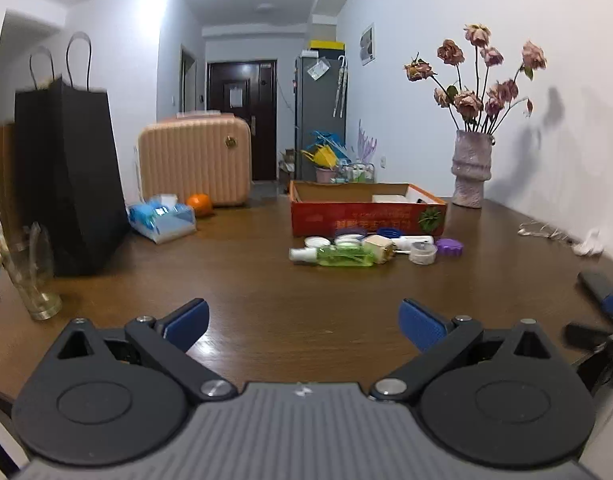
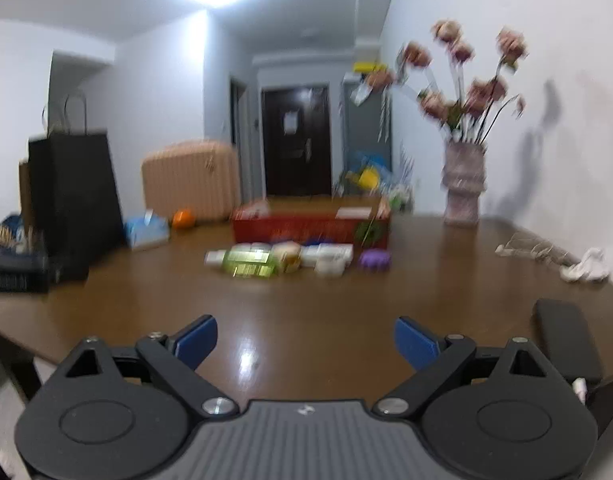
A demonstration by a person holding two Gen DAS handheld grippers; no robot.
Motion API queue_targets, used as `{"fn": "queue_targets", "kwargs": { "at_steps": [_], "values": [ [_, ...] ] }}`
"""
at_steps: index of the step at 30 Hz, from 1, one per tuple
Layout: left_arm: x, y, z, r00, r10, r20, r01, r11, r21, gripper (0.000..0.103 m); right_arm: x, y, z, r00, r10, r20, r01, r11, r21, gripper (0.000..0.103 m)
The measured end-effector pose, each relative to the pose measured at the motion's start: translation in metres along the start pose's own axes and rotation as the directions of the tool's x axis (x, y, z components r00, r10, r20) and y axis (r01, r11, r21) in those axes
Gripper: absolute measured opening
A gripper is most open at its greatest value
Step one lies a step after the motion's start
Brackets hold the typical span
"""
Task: Organize rigid objects
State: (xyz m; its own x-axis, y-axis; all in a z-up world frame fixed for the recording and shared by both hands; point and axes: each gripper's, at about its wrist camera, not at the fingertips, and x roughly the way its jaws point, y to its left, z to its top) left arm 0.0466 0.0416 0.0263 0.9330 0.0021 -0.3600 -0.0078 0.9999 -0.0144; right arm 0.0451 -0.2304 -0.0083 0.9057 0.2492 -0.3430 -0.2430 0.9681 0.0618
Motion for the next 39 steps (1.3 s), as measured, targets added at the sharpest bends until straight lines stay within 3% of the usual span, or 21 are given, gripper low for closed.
{"fn": "queue_targets", "kwargs": {
  "at_steps": [22,32,39],
  "values": [
    [0.033,-0.009,-0.015,0.994,-0.013,-0.108,0.018,0.999,0.043,0.103,0.028,-0.009,-0.008,0.998,-0.018,-0.058,0.021,0.999,0.040,0.095],
    [0.093,-0.011,0.000,0.984,-0.022,-0.179,0.032,0.998,0.053,0.103,0.080,-0.032,0.010,0.995,-0.051,-0.081,0.054,0.998,0.036,0.094],
    [0.159,-0.021,0.039,0.991,-0.030,-0.133,0.039,0.997,0.069,0.103,0.134,-0.044,0.037,0.995,-0.032,-0.099,0.030,0.999,-0.020,0.085]
  ]
}}
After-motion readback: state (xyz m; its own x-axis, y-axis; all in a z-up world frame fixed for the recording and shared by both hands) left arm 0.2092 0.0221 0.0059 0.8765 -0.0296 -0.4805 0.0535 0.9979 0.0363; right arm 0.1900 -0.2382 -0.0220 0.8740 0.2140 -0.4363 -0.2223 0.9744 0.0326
